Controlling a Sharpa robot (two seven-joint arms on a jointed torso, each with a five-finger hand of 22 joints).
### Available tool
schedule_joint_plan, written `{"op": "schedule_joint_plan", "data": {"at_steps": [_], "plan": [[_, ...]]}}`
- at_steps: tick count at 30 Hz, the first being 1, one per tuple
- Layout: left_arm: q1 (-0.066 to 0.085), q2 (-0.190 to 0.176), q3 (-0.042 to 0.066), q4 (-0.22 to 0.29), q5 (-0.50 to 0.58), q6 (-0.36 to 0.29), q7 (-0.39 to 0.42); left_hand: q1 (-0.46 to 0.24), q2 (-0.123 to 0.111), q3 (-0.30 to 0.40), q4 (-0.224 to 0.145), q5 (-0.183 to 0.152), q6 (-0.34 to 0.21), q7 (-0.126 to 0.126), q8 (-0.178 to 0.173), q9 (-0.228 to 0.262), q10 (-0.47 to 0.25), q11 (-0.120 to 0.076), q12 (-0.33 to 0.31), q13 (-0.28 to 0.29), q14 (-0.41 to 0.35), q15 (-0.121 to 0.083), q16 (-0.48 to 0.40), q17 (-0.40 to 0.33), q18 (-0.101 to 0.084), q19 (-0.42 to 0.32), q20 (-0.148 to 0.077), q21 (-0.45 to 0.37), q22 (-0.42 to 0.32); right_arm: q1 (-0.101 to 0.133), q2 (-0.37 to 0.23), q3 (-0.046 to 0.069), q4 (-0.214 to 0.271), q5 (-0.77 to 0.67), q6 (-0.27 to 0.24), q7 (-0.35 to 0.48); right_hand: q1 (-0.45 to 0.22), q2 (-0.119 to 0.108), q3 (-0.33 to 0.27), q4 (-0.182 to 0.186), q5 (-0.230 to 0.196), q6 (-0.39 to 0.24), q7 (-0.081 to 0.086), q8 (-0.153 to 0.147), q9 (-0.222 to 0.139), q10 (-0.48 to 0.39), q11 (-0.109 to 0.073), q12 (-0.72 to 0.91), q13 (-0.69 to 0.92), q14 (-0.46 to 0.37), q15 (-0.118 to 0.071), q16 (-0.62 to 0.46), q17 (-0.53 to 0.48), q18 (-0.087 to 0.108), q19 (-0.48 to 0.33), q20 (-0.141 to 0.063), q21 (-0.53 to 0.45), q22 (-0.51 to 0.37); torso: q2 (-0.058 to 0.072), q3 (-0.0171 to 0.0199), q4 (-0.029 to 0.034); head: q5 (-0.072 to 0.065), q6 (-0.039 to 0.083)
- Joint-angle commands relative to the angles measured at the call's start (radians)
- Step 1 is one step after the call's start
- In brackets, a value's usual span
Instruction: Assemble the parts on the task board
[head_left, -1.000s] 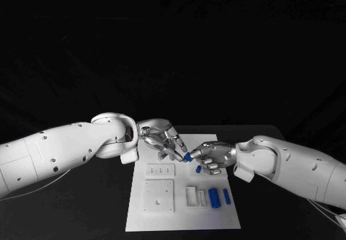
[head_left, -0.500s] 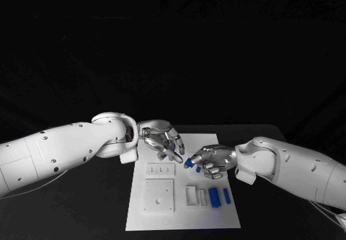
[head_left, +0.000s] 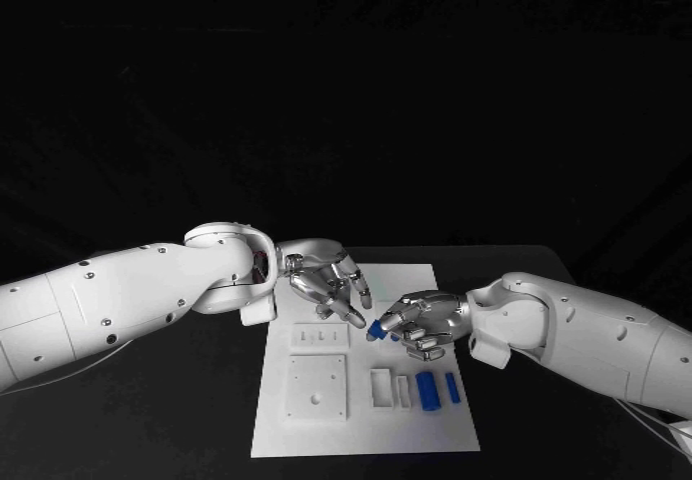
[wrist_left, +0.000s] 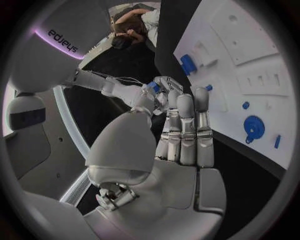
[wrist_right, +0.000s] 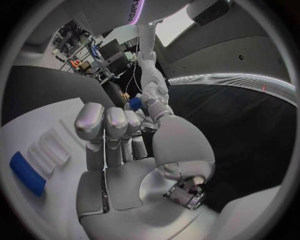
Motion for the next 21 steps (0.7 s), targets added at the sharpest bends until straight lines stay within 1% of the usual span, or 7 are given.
{"op": "schedule_joint_plan", "data": {"at_steps": [1,5,8,13,14,15,21], "plan": [[0.001,0.003,0.001,0.009,-0.038,0.043,0.004,0.011,0.002,0.001,-0.008,0.001,0.021,0.001,-0.043,-0.009,0.009,-0.002,-0.009,-0.007,-0.01,-0.002,0.006,-0.003,-0.017,0.012,-0.003,-0.019,0.019,-0.002,0.001,0.0,-0.001,-0.004,0.029,-0.001,0.001,0.006,-0.004,0.001,-0.006,0.006,0.0,0.003,0.001,-0.007,0.001,-0.003,-0.001,-0.009,0.0,0.002,0.002,0.012,-0.001,0.007,-0.004,0.126,-0.001,-0.0004,-0.0003,-0.001,-0.003],[0.001,0.003,0.0,0.019,-0.067,0.067,0.0,0.017,-0.005,0.005,-0.011,-0.004,0.025,0.0,-0.069,-0.016,0.008,-0.001,-0.016,-0.011,-0.017,0.0,0.009,-0.004,-0.018,0.012,-0.002,-0.038,0.035,-0.002,0.002,-0.001,-0.003,-0.004,0.029,0.001,0.0,0.007,-0.006,0.001,-0.007,0.007,0.0,0.003,0.002,-0.007,0.001,-0.003,-0.002,-0.009,0.0,0.002,0.002,0.012,-0.001,0.007,-0.003,0.126,-0.001,-0.0011,-0.0005,-0.004,-0.006],[0.001,0.004,0.0,0.026,-0.09,0.074,-0.002,0.016,-0.009,0.006,-0.01,-0.006,0.029,0.0,-0.077,-0.018,0.006,0.0,-0.017,-0.012,-0.02,0.0,0.011,-0.004,-0.019,0.014,-0.001,-0.048,0.043,-0.002,0.003,-0.001,-0.004,-0.004,0.029,0.001,-0.001,0.007,-0.006,0.001,-0.007,0.007,0.0,0.003,0.002,-0.007,0.001,-0.003,-0.001,-0.009,0.0,0.002,0.002,0.012,-0.001,0.007,-0.003,0.126,-0.001,-0.0017,-0.0006,-0.006,-0.008],[0.001,0.011,0.0,0.028,-0.103,0.051,0.0,0.013,-0.016,0.006,-0.005,-0.016,0.023,-0.001,-0.085,-0.02,0.001,0.001,-0.017,-0.011,-0.021,0.0,0.014,-0.004,-0.019,0.016,-0.001,-0.055,0.048,-0.003,0.004,-0.001,-0.007,-0.004,0.03,-0.001,0.0,0.008,-0.007,0.0,-0.007,0.008,-0.001,0.003,0.003,-0.007,0.001,-0.003,-0.002,-0.009,0.0,0.001,0.002,0.012,-0.002,0.007,-0.005,0.126,-0.001,-0.0005,0.0004,-0.006,-0.008],[0.001,0.013,0.0,0.027,-0.104,0.046,0.001,0.012,-0.02,0.011,0.001,-0.02,0.015,-0.001,-0.094,-0.034,-0.001,0.0,-0.015,-0.009,-0.02,0.0,0.015,-0.004,-0.019,0.019,-0.001,-0.058,0.051,-0.003,0.005,-0.001,-0.008,-0.004,0.03,-0.001,0.0,0.008,-0.007,0.0,-0.007,0.008,-0.001,0.003,0.003,-0.007,0.001,-0.003,-0.002,-0.009,0.0,0.001,0.002,0.012,-0.002,0.007,-0.005,0.126,-0.001,-0.0005,0.0005,-0.006,-0.007],[0.001,0.014,0.0,0.027,-0.104,0.041,0.002,0.013,-0.026,0.021,0.01,-0.02,0.024,-0.001,-0.097,-0.053,-0.002,0.001,-0.01,-0.006,-0.02,-0.001,0.016,-0.005,-0.018,0.022,-0.002,-0.063,0.057,-0.003,0.005,-0.001,-0.008,-0.004,0.03,-0.001,0.0,0.008,-0.007,0.0,-0.007,0.008,-0.001,0.003,0.003,-0.007,0.001,-0.003,-0.002,-0.009,0.0,0.001,0.002,0.012,-0.002,0.007,-0.005,0.126,-0.001,-0.0005,0.0001,-0.005,-0.007],[0.001,0.023,-0.001,0.027,-0.098,0.018,0.01,0.014,-0.02,0.021,0.016,-0.019,0.031,0.0,-0.093,-0.075,-0.003,0.001,-0.007,-0.005,-0.021,0.0,0.018,-0.007,-0.019,0.027,-0.001,-0.08,0.072,-0.003,0.009,-0.002,-0.01,-0.004,0.033,-0.005,0.0,0.009,-0.007,0.0,-0.007,0.009,-0.001,0.003,0.003,-0.006,0.001,-0.003,-0.002,-0.009,-0.001,0.002,0.003,0.012,-0.001,0.007,-0.003,0.126,-0.001,0.0001,-0.0011,-0.005,-0.007]]}}
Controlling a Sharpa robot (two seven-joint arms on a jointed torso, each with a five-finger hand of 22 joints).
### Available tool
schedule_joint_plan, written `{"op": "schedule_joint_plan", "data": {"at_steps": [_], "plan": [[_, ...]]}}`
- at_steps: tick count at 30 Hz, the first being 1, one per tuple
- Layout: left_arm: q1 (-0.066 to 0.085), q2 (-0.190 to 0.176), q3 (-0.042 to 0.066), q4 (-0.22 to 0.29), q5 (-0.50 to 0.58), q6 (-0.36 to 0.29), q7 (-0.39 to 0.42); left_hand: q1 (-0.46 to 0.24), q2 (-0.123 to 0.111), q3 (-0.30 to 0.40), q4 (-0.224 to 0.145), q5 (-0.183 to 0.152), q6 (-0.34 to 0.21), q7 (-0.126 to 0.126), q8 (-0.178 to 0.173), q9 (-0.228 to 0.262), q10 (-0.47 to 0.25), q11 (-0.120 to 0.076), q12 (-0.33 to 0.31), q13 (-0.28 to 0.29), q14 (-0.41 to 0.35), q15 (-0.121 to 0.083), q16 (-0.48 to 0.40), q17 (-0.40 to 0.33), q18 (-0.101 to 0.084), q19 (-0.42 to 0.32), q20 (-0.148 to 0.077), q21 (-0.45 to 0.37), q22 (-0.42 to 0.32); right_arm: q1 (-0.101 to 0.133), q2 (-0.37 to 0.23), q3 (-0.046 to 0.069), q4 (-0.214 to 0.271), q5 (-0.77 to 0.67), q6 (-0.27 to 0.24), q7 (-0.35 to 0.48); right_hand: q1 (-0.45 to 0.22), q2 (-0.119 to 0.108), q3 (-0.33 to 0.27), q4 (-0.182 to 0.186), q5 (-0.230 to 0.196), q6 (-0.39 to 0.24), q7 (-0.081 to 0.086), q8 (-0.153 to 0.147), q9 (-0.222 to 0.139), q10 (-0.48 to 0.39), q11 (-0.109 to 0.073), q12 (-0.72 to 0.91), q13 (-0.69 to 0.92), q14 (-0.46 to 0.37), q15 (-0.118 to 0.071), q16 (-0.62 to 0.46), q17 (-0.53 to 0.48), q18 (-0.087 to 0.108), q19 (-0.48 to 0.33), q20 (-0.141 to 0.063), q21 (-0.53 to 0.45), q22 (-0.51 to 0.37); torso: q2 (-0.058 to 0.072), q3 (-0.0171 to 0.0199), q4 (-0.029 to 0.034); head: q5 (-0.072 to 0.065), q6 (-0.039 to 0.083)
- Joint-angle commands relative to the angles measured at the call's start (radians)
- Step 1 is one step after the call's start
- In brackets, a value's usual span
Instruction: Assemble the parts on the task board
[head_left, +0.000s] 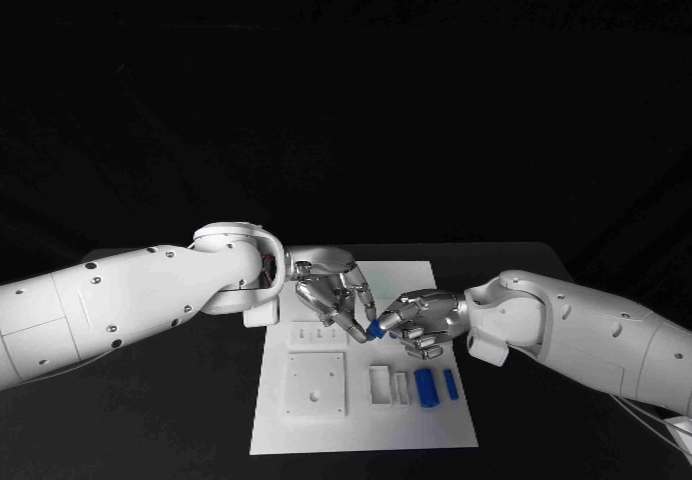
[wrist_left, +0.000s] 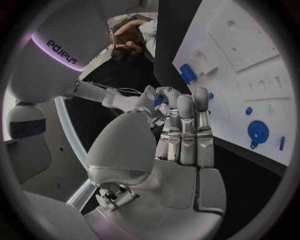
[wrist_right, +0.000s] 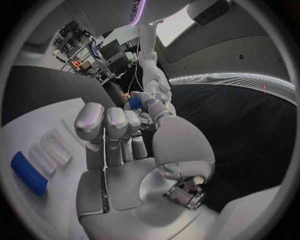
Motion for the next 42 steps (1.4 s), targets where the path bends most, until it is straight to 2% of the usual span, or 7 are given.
{"op": "schedule_joint_plan", "data": {"at_steps": [1,8,11,17,23,33,42], "plan": [[0.001,0.007,0.0,0.003,-0.007,-0.021,0.015,0.0,-0.001,0.0,0.009,-0.002,0.007,0.0,0.0,-0.004,-0.006,0.003,0.003,0.0,-0.006,0.0,0.003,-0.001,-0.019,0.008,0.001,-0.004,0.003,-0.001,0.004,0.0,0.0,-0.003,0.028,0.0,0.0,0.009,-0.007,0.0,-0.003,0.008,0.0,0.003,0.002,-0.007,0.0,-0.003,-0.001,-0.009,-0.001,0.002,0.001,0.012,-0.001,0.007,-0.003,0.126,0.0,0.0008,0.0,0.001,0.001],[0.001,0.012,-0.001,0.005,0.0,-0.028,0.023,-0.001,0.007,-0.001,0.013,-0.001,0.009,-0.001,0.0,-0.016,-0.003,0.003,-0.001,-0.004,-0.006,0.0,0.004,-0.001,-0.02,0.012,0.0,-0.013,0.012,-0.002,0.006,-0.001,-0.002,-0.002,0.029,0.002,-0.001,0.009,-0.008,-0.001,-0.003,0.008,0.0,0.003,0.002,-0.006,0.0,-0.002,-0.001,-0.009,-0.001,0.002,0.001,0.012,-0.001,0.007,-0.002,0.126,0.001,0.001,0.0012,0.001,0.0],[0.001,0.013,-0.001,0.007,0.001,-0.024,0.026,0.002,0.019,-0.006,0.008,0.002,0.025,-0.005,0.002,-0.023,-0.002,0.0,-0.001,-0.005,-0.006,-0.002,0.006,-0.002,-0.02,0.014,0.0,-0.021,0.02,-0.003,0.006,-0.002,-0.002,-0.002,0.029,0.003,-0.001,0.01,-0.008,-0.001,-0.002,0.008,0.0,0.003,0.002,-0.006,0.0,-0.002,-0.001,-0.009,-0.001,0.002,0.002,0.012,-0.001,0.007,-0.002,0.126,0.001,0.0011,0.001,0.001,-0.001],[0.001,0.014,-0.003,0.009,0.001,0.0,0.035,0.023,0.057,-0.021,-0.013,0.002,0.122,-0.027,-0.062,-0.034,-0.002,-0.01,-0.001,-0.006,-0.012,-0.007,0.012,0.0,-0.027,0.013,-0.005,-0.037,0.034,-0.003,0.005,-0.002,-0.003,-0.002,0.028,0.003,-0.002,0.009,-0.009,-0.001,-0.005,0.009,-0.001,0.003,0.003,-0.007,0.0,-0.004,-0.002,-0.009,-0.001,0.001,0.002,0.012,-0.002,0.006,-0.003,0.126,0.0,0.0002,0.0001,0.002,-0.002],[0.001,0.016,-0.004,0.008,0.001,0.008,0.044,0.039,0.081,-0.033,-0.02,0.004,0.15,-0.03,-0.063,-0.056,0.002,-0.012,-0.002,-0.007,-0.015,-0.009,0.017,0.0,-0.03,0.016,-0.007,-0.047,0.048,-0.003,0.006,-0.002,-0.004,-0.002,0.029,0.004,-0.002,0.009,-0.009,-0.001,-0.005,0.01,-0.001,0.003,0.003,-0.007,0.0,-0.004,-0.002,-0.009,-0.001,0.001,0.001,0.012,-0.002,0.006,-0.004,0.126,0.0,-0.0003,0.0007,0.001,-0.003],[0.001,0.021,-0.007,0.005,-0.007,0.01,0.047,0.047,0.097,-0.041,-0.022,0.007,0.158,-0.025,-0.064,-0.078,0.005,-0.011,-0.003,-0.008,-0.014,-0.009,0.023,-0.002,-0.03,0.023,-0.008,-0.058,0.066,-0.005,0.008,-0.002,-0.006,0.012,0.032,0.003,-0.002,0.01,-0.01,-0.002,-0.006,0.011,-0.001,0.003,0.004,-0.007,0.0,-0.004,-0.003,-0.009,-0.001,0.001,0.002,0.012,-0.002,0.006,-0.004,0.126,0.001,-0.0006,0.0002,0.001,-0.006],[0.0,0.027,-0.016,0.001,-0.016,0.004,0.052,0.046,0.12,-0.041,-0.009,0.01,0.183,-0.024,-0.063,-0.087,0.01,-0.009,-0.002,-0.007,-0.009,-0.009,0.028,-0.001,-0.029,0.03,-0.008,-0.064,0.08,-0.006,0.007,-0.002,-0.005,0.02,0.034,0.004,-0.003,0.012,-0.012,-0.002,-0.007,0.013,-0.002,0.003,0.005,-0.008,0.0,-0.005,-0.003,-0.009,-0.001,-0.001,0.002,0.011,-0.002,0.006,-0.006,0.125,0.001,0.0,-0.0001,0.001,-0.008]]}}
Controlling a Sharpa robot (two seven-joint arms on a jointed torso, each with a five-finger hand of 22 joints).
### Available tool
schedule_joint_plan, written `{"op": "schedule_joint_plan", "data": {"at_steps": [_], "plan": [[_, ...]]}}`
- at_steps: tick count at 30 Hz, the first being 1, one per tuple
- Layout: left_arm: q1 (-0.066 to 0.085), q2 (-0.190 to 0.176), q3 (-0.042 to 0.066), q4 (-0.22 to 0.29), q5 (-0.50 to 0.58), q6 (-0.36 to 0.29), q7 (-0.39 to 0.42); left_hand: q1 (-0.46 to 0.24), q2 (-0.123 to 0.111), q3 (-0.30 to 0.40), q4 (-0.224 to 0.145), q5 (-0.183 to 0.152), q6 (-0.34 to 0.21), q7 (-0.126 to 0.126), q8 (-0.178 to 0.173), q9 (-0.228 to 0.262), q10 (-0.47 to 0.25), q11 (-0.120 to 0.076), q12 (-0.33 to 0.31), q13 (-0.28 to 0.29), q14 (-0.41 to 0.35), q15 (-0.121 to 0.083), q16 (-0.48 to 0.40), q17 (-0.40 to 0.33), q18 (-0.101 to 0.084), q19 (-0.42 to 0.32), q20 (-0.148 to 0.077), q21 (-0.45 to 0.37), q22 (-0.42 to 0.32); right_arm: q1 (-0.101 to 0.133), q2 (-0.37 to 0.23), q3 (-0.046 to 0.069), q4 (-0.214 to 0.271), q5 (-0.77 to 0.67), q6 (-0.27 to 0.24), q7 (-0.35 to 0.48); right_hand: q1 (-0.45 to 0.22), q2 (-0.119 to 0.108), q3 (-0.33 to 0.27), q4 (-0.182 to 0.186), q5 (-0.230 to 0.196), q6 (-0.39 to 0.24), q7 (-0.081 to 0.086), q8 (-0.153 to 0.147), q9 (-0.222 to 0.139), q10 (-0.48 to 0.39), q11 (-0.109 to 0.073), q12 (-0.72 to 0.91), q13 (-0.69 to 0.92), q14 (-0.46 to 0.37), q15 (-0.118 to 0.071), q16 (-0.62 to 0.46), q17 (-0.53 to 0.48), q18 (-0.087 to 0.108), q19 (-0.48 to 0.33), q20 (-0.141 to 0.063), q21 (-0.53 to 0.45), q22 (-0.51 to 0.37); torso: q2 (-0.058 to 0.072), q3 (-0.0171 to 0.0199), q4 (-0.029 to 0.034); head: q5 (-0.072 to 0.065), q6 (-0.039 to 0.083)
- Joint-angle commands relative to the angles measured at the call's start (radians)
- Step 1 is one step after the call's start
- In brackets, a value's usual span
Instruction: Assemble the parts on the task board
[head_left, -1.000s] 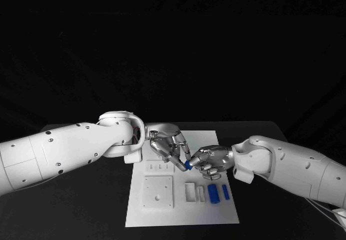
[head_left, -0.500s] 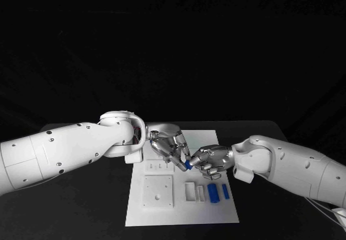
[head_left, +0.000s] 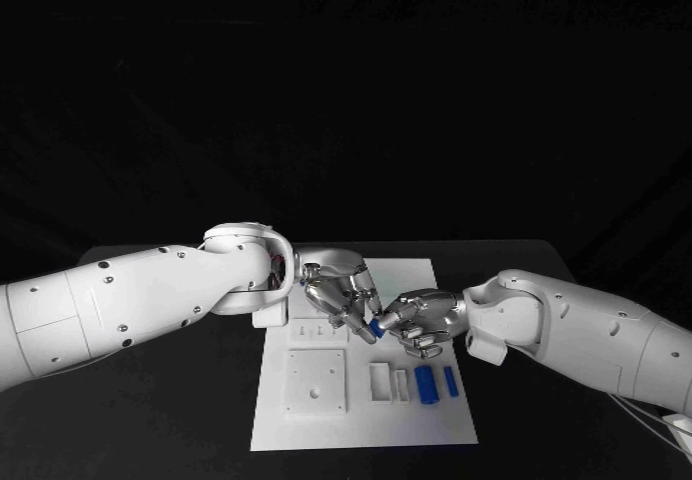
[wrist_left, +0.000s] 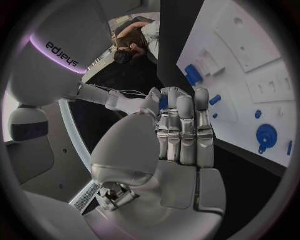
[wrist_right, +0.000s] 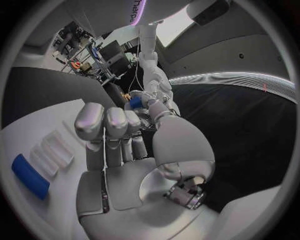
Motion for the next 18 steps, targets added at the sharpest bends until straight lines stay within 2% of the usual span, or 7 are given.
{"op": "schedule_joint_plan", "data": {"at_steps": [1,4,8,14,17,18], "plan": [[0.0,0.003,-0.002,0.0,-0.01,0.006,0.018,-0.006,0.02,0.002,0.013,0.006,0.014,0.001,-0.002,-0.002,0.008,0.0,-0.001,0.0,0.001,0.0,0.005,0.0,-0.013,0.007,0.0,-0.005,0.003,-0.001,0.0,0.0,0.001,0.016,0.028,0.008,0.004,0.01,-0.006,-0.003,-0.003,0.006,-0.001,0.003,0.001,-0.008,0.0,-0.005,-0.001,-0.006,0.003,-0.001,0.001,0.011,-0.002,0.006,-0.006,0.125,0.0,0.0003,0.0002,-0.001,-0.001],[0.0,0.002,-0.003,-0.002,-0.011,0.0,0.02,0.0,0.035,0.008,0.016,0.009,0.033,-0.001,-0.001,0.0,0.011,0.0,0.001,0.002,0.004,0.0,0.008,0.001,-0.013,0.011,-0.001,-0.006,0.009,-0.001,-0.001,0.0,0.001,0.016,0.029,0.008,0.003,0.01,-0.007,-0.003,-0.003,0.007,-0.001,0.003,0.002,-0.007,0.0,-0.004,-0.001,-0.005,0.002,0.0,0.002,0.011,-0.002,0.006,-0.005,0.125,-0.001,0.0004,0.0007,-0.001,-0.002],[0.0,0.0,-0.004,-0.004,-0.011,-0.006,0.022,0.02,0.067,0.023,0.013,0.013,0.067,-0.005,-0.002,0.007,0.023,-0.001,-0.001,0.001,0.008,-0.001,0.012,0.002,-0.011,0.017,-0.002,-0.008,0.022,-0.001,-0.003,0.0,0.001,0.017,0.031,0.007,0.003,0.01,-0.007,-0.003,-0.003,0.007,-0.001,0.003,0.002,-0.007,0.0,-0.004,-0.001,-0.005,0.002,0.0,0.002,0.011,-0.002,0.006,-0.005,0.125,-0.001,0.0005,0.0,-0.002,-0.001],[0.0,-0.002,-0.004,-0.006,-0.011,-0.017,0.024,0.033,0.092,0.041,0.002,0.025,0.083,-0.008,-0.001,0.034,0.048,-0.002,-0.019,-0.012,0.012,-0.003,0.015,0.004,-0.011,0.022,-0.003,-0.01,0.034,-0.002,-0.004,0.0,0.0,0.017,0.035,0.005,0.001,0.01,-0.008,-0.003,-0.003,0.007,-0.001,0.003,0.002,-0.007,0.0,-0.005,-0.001,-0.005,0.002,-0.001,0.002,0.011,-0.002,0.006,-0.006,0.125,-0.001,0.0005,-0.0003,-0.002,-0.001],[0.0,-0.003,-0.004,-0.007,-0.008,-0.026,0.026,0.04,0.098,0.058,-0.01,0.111,0.091,-0.007,0.002,0.05,0.063,-0.005,-0.023,-0.016,0.018,-0.006,0.022,0.007,-0.01,0.027,-0.006,-0.006,0.037,-0.002,-0.004,0.0,0.0,0.017,0.032,0.005,0.0,0.009,-0.009,-0.003,-0.003,0.007,-0.001,0.002,0.002,-0.008,0.0,-0.005,-0.002,-0.005,0.002,-0.001,0.002,0.011,-0.002,0.006,-0.006,0.125,-0.001,0.0005,-0.0004,-0.002,-0.001],[0.0,-0.003,-0.004,-0.008,-0.006,-0.028,0.027,0.037,0.097,0.063,-0.013,0.115,0.092,-0.007,0.001,0.057,0.067,-0.006,-0.026,-0.018,0.018,-0.007,0.024,0.008,-0.01,0.028,-0.007,-0.003,0.037,-0.002,-0.005,0.0,0.0,0.017,0.027,0.006,-0.001,0.009,-0.01,-0.002,-0.004,0.006,-0.001,0.002,0.002,-0.008,0.0,-0.006,-0.002,-0.006,0.002,-0.002,0.002,0.011,-0.002,0.006,-0.007,0.125,0.0,0.0005,0.0,-0.002,0.0]]}}
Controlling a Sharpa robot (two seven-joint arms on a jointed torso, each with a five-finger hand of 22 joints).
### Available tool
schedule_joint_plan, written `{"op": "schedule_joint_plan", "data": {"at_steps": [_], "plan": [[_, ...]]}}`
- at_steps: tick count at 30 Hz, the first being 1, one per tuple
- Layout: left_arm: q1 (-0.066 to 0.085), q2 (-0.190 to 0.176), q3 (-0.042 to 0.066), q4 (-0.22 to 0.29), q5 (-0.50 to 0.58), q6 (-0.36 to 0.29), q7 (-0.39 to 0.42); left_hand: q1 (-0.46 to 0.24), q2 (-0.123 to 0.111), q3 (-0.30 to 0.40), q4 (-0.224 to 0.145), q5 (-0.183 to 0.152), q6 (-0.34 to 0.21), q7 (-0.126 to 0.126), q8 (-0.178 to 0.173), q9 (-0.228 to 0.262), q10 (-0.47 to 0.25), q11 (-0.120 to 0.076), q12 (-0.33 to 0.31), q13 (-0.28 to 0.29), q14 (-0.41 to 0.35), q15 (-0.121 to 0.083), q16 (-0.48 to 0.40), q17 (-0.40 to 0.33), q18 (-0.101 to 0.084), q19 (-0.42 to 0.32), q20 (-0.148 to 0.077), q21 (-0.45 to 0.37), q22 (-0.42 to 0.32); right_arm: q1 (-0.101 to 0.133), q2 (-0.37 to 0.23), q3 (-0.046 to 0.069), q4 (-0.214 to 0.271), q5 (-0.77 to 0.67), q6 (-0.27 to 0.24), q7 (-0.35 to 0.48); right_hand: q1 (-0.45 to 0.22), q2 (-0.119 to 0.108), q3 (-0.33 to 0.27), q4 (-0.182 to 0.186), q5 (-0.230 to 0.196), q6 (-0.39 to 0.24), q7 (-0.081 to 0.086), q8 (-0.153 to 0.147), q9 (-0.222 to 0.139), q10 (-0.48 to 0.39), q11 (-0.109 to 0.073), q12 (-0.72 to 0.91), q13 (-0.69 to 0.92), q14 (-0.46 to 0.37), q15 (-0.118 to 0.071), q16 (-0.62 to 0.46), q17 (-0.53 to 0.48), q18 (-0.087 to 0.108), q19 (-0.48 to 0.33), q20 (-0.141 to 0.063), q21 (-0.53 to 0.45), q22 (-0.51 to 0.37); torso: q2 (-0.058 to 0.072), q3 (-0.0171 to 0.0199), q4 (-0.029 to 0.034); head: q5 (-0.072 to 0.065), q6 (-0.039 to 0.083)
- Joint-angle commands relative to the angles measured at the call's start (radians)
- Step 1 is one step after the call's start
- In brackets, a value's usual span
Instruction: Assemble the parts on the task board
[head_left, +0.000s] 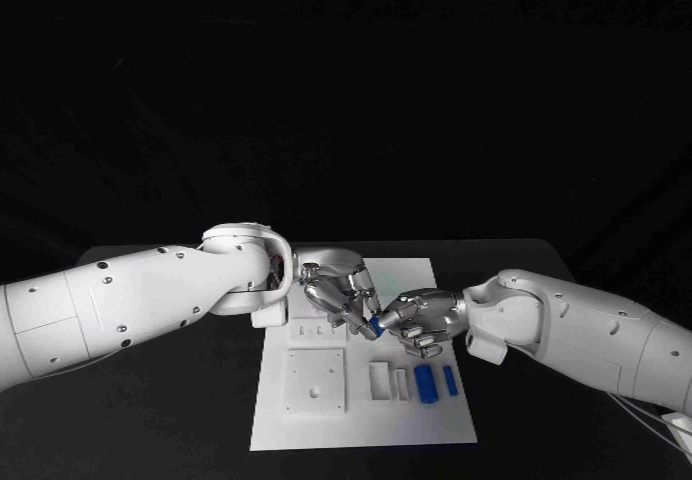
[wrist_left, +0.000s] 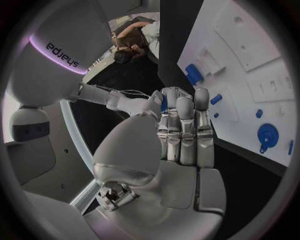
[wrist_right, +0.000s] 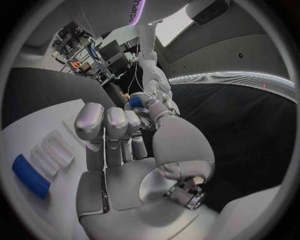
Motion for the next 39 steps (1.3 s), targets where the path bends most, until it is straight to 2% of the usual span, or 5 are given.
{"op": "schedule_joint_plan", "data": {"at_steps": [1,13,24,31,39], "plan": [[0.0,-0.002,-0.001,-0.005,-0.003,-0.02,0.007,0.003,0.016,0.018,-0.01,0.032,0.024,-0.001,0.008,0.066,0.015,0.001,-0.011,-0.005,0.007,0.0,0.006,0.003,-0.01,0.009,-0.002,0.003,0.02,-0.001,-0.002,0.0,0.001,0.011,0.022,0.007,-0.002,0.008,-0.008,0.0,-0.004,0.007,-0.001,0.006,0.002,-0.007,0.002,-0.006,-0.002,-0.006,0.002,-0.002,0.001,0.011,-0.002,0.006,-0.006,0.125,0.0,0.0,0.0003,0.0,0.002],[0.0,-0.015,-0.001,-0.016,0.076,-0.049,-0.012,-0.034,-0.001,0.072,-0.039,0.037,0.038,-0.006,0.005,0.1,0.066,-0.003,-0.069,-0.03,0.014,-0.005,0.012,0.007,-0.011,0.008,-0.007,0.025,0.02,-0.003,-0.024,0.0,0.005,0.036,-0.162,0.063,-0.066,-0.019,-0.33,0.138,-0.39,-0.344,0.057,-0.001,-0.022,-0.086,0.045,-0.067,-0.051,-0.053,0.037,-0.058,-0.038,0.039,-0.026,0.039,-0.128,0.102,-0.001,0.0017,0.0008,0.004,0.01],[0.0,-0.046,-0.006,-0.041,0.299,-0.073,-0.105,-0.044,-0.002,0.075,-0.048,0.034,0.047,-0.007,0.006,0.08,0.088,-0.005,-0.089,-0.032,0.013,-0.007,0.032,0.015,-0.011,0.003,-0.009,0.051,0.02,-0.003,-0.079,0.001,0.073,-0.129,-0.512,0.25,-0.021,-0.014,-0.406,0.221,-0.39,-0.296,0.054,0.006,-0.016,-0.106,0.043,-0.065,-0.079,-0.068,0.035,-0.067,-0.049,0.039,-0.034,0.036,-0.204,0.09,0.0,0.0041,-0.001,0.025,0.028],[0.0,-0.069,-0.024,-0.049,0.564,-0.123,-0.225,-0.049,0.013,0.076,-0.044,-0.026,0.046,-0.008,0.005,0.075,0.091,-0.006,-0.093,-0.034,0.013,-0.006,0.034,0.014,-0.01,0.002,-0.009,0.055,0.019,-0.003,-0.127,0.016,0.17,-0.389,-0.895,0.402,0.118,0.026,-0.291,0.06,-0.368,-0.164,0.048,0.008,0.008,-0.095,0.041,-0.047,-0.121,-0.055,0.034,-0.058,-0.069,0.045,-0.016,0.039,-0.212,0.092,-0.002,0.0052,-0.0015,0.039,0.032],[-0.001,-0.089,-0.046,-0.046,0.814,-0.216,-0.307,-0.057,0.036,0.048,-0.033,-0.085,0.057,-0.012,0.006,0.068,0.106,-0.007,-0.104,-0.041,0.012,-0.003,-0.001,-0.008,-0.01,0.0,-0.004,0.026,0.004,-0.004,-0.153,0.043,0.257,-0.824,-1.208,0.505,0.171,0.001,-0.236,0.021,-0.382,-0.127,0.042,0.006,0.007,-0.076,0.034,-0.04,-0.141,-0.037,0.027,-0.055,-0.075,0.041,-0.004,0.033,-0.195,0.096,-0.006,0.0044,-0.0058,0.05,0.037]]}}
